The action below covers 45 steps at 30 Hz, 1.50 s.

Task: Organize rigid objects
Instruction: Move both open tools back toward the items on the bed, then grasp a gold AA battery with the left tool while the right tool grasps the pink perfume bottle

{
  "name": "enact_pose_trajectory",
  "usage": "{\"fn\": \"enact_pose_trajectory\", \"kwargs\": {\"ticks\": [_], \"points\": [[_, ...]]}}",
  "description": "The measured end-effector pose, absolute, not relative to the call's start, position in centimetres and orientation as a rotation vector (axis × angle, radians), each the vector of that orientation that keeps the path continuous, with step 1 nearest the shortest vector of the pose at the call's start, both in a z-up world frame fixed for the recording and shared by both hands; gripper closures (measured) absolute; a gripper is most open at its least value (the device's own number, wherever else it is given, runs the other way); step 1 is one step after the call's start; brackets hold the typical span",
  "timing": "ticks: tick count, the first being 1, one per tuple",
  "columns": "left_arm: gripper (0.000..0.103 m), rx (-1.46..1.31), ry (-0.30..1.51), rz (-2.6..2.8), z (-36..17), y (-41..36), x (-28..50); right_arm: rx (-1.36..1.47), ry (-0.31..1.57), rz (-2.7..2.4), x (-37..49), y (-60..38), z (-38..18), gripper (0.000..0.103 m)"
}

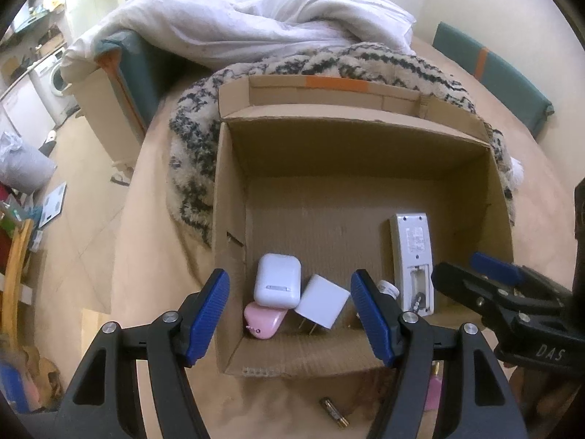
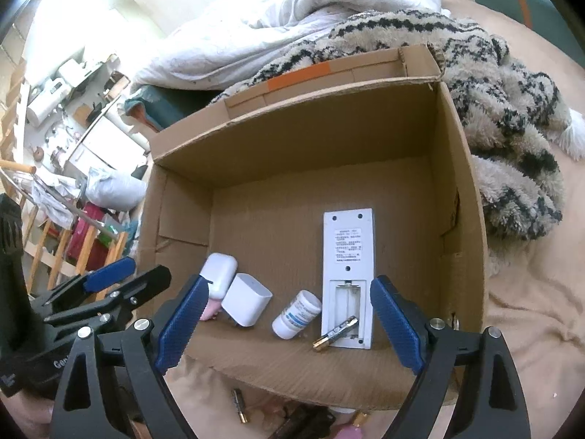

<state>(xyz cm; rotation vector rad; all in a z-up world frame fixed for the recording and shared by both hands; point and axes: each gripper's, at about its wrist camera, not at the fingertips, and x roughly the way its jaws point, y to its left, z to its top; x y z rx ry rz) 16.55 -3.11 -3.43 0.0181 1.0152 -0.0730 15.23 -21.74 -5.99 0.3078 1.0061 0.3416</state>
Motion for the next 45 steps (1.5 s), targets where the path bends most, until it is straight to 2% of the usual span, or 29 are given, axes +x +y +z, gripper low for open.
{"fn": "enact_pose_trajectory", "kwargs": {"ticks": [12, 17, 22, 31, 43, 45], "points": [[0.037, 0.039, 0.981, -0.042, 1.0, -1.4, 13.2, 0.272, 1.006, 0.301, 11.2, -21.9, -1.4, 0.007], [0.037, -0.018, 1.014, -0.018, 1.1, 0.1, 11.3, 0.27, 1.011, 0.338, 8.8, -21.8, -0.2, 0.007], [0.037, -0.075, 1.07, -0.003, -0.8, 1.1, 9.5, 0.27, 1.03, 0.357, 7.1, -21.4, -1.0, 0.007], [0.037, -0.186, 1.256, 0.013, -8.4, 1.3, 9.1, 0.359, 1.152, 0.29, 6.8, -22.8, -7.0, 0.007], [0.038, -0.396, 1.405, -0.018, -13.2, -0.7, 10.2, 0.39, 1.165, 0.254, 7.7, -23.3, -7.9, 0.007], [0.041, -0.393, 1.432, -0.009, -14.1, -1.4, 10.3, 0.393, 1.173, 0.253, 7.8, -23.3, -8.1, 0.007]]}}
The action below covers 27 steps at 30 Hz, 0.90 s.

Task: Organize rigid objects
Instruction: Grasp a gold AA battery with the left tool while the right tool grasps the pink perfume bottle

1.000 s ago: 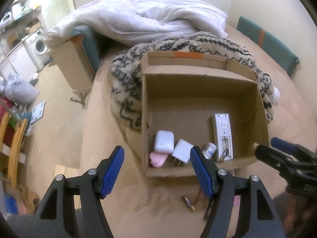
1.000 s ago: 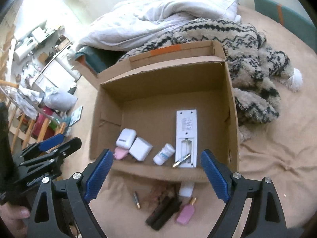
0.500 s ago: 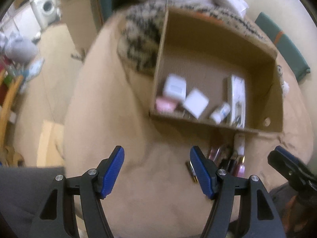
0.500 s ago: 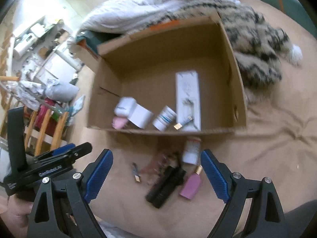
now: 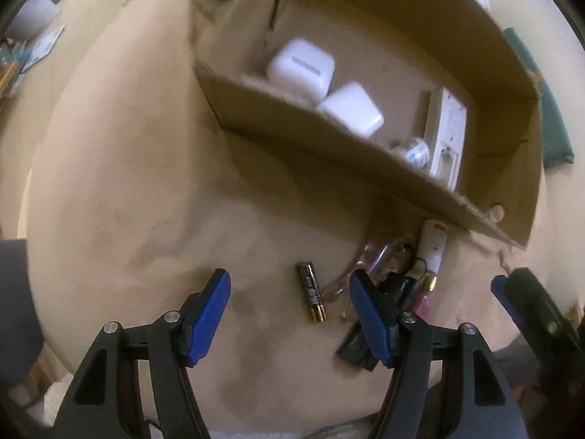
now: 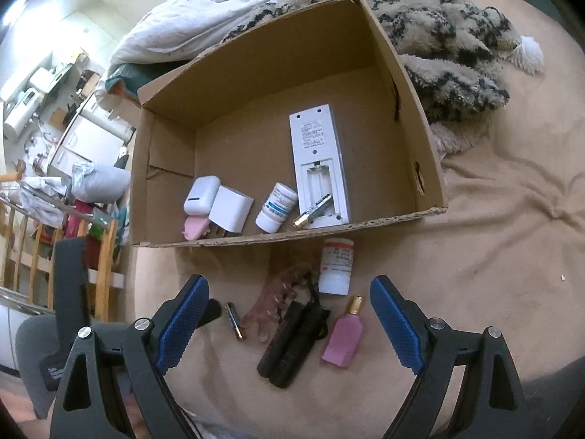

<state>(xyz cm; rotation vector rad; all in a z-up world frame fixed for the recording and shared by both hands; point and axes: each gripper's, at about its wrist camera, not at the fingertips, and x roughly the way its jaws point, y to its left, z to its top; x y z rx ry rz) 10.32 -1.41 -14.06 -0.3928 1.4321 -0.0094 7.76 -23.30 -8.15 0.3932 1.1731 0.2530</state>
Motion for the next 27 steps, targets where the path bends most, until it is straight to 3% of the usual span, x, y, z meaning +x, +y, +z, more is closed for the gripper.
{"fn": "enact_pose_trajectory", "kwargs": {"ticks": [7, 9, 14, 15, 17, 19, 27], "points": [[0.048, -0.313, 1.499, 0.021, -15.9, -3.1, 10.2, 0.405, 1.185, 0.241, 8.1, -23.6, -8.5, 0.007], [0.066, -0.304, 1.496, 0.019, -15.9, -3.0, 10.1, 0.412, 1.199, 0.233, 8.3, -23.7, -8.8, 0.007], [0.088, -0.236, 1.5, 0.02, -16.0, -2.7, 10.0, 0.458, 1.306, 0.177, 8.7, -24.6, -11.1, 0.008], [0.092, -0.203, 1.496, 0.021, -16.0, -2.8, 9.9, 0.462, 1.335, 0.177, 8.7, -24.7, -11.6, 0.012], [0.094, -0.159, 1.478, 0.036, -15.8, -3.0, 9.7, 0.438, 1.396, 0.16, 8.7, -24.5, -12.7, 0.036], [0.094, -0.128, 1.472, 0.029, -15.8, -3.1, 9.5, 0.412, 1.429, 0.154, 8.7, -24.3, -13.4, 0.045], [0.094, -0.119, 1.472, 0.018, -15.5, -3.2, 9.6, 0.269, 1.467, 0.125, 8.6, -21.9, -15.0, 0.054]]}}
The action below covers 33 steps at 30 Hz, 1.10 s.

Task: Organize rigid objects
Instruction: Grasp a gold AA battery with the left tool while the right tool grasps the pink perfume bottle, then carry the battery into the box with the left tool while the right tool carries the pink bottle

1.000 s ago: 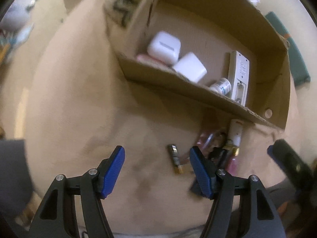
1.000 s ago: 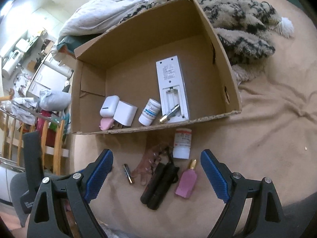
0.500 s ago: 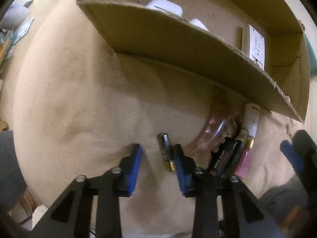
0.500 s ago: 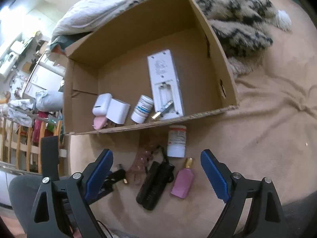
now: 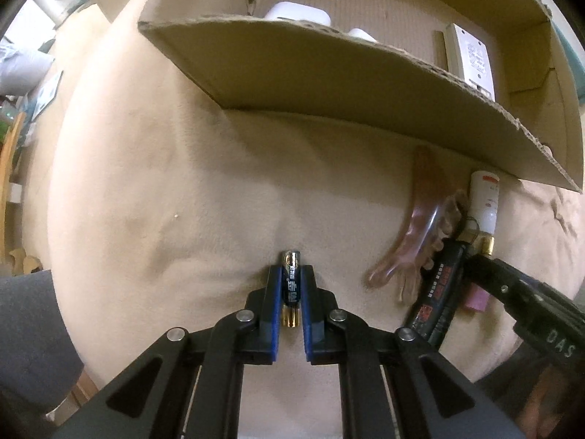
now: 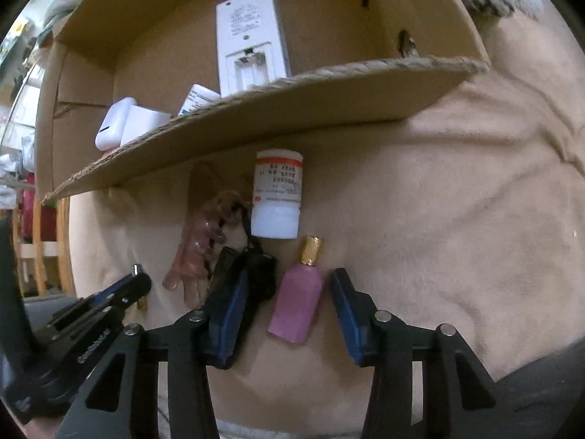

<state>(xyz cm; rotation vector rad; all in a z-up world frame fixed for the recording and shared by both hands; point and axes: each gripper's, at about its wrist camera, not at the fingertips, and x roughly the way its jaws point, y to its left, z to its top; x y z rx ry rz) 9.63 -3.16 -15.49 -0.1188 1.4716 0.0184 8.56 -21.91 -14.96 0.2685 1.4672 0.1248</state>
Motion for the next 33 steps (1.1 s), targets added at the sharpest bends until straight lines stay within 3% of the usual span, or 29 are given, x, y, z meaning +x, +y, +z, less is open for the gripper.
{"fn": "enact_pose_trajectory", "kwargs": {"ticks": [6, 12, 14, 16, 23, 33], "points": [[0.094, -0.106, 1.439, 0.055, -14.5, -1.3, 9.2, 0.295, 1.466, 0.112, 7.8, -22.8, -14.6, 0.057], [0.094, -0.083, 1.434, 0.063, -14.5, -1.7, 8.6, 0.137, 1.498, 0.103, 8.0, -20.7, -15.8, 0.058], [0.094, -0.087, 1.432, 0.059, -14.5, -1.7, 8.5, 0.105, 1.475, 0.105, 7.8, -20.1, -15.4, 0.073], [0.094, -0.094, 1.43, 0.06, -14.5, -1.7, 8.5, 0.103, 1.457, 0.101, 7.6, -20.1, -15.0, 0.076], [0.094, -0.091, 1.42, 0.089, -14.9, -1.6, 8.3, 0.153, 1.34, 0.082, 5.6, -20.2, -11.8, 0.076], [0.094, -0.055, 1.263, 0.093, -9.5, -1.9, 7.2, 0.223, 1.154, 0.11, 3.0, -21.6, -6.4, 0.076]]}}
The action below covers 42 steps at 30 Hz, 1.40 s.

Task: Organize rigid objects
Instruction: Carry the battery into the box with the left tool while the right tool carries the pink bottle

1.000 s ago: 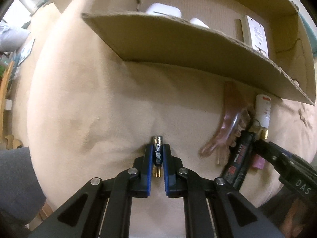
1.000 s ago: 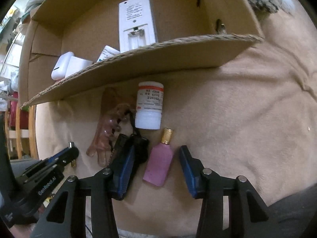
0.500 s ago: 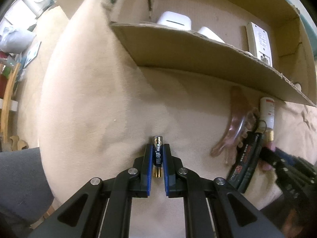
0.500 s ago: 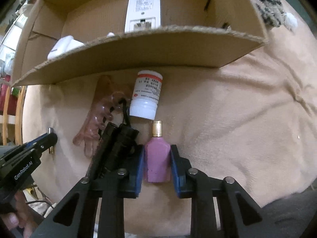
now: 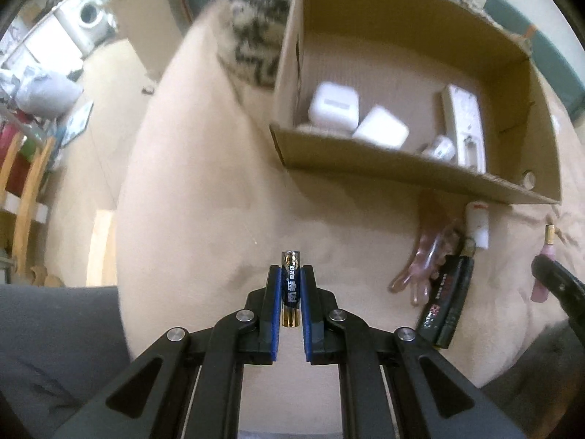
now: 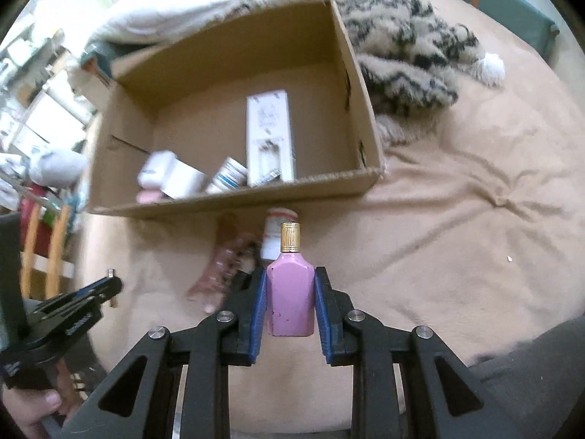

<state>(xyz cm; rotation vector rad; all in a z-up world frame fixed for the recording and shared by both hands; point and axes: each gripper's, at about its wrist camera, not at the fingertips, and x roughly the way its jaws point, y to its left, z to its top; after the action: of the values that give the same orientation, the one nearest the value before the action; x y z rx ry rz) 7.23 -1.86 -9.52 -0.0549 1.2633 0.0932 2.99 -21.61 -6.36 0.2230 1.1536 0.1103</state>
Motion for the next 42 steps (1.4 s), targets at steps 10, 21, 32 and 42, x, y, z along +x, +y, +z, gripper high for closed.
{"fn": "enact_pose_trajectory", "kwargs": {"ticks": [10, 21, 32, 42], "points": [[0.094, -0.053, 1.083, 0.082, -4.0, -2.1, 6.8, 0.269, 0.976, 0.209, 3.3, -23.6, -2.5, 0.076], [0.094, -0.057, 1.011, 0.044, 0.1, -2.4, 9.7, 0.252, 0.906, 0.264, 7.9, -23.0, 0.4, 0.076], [0.094, 0.048, 1.027, 0.018, -0.6, -3.2, 16.0, 0.245, 0.931, 0.267, 13.8, -22.2, -2.5, 0.076], [0.094, 0.032, 1.024, -0.001, -4.7, -3.1, 18.3, 0.224, 1.053, 0.247, 15.6, -21.4, -7.4, 0.076]]}}
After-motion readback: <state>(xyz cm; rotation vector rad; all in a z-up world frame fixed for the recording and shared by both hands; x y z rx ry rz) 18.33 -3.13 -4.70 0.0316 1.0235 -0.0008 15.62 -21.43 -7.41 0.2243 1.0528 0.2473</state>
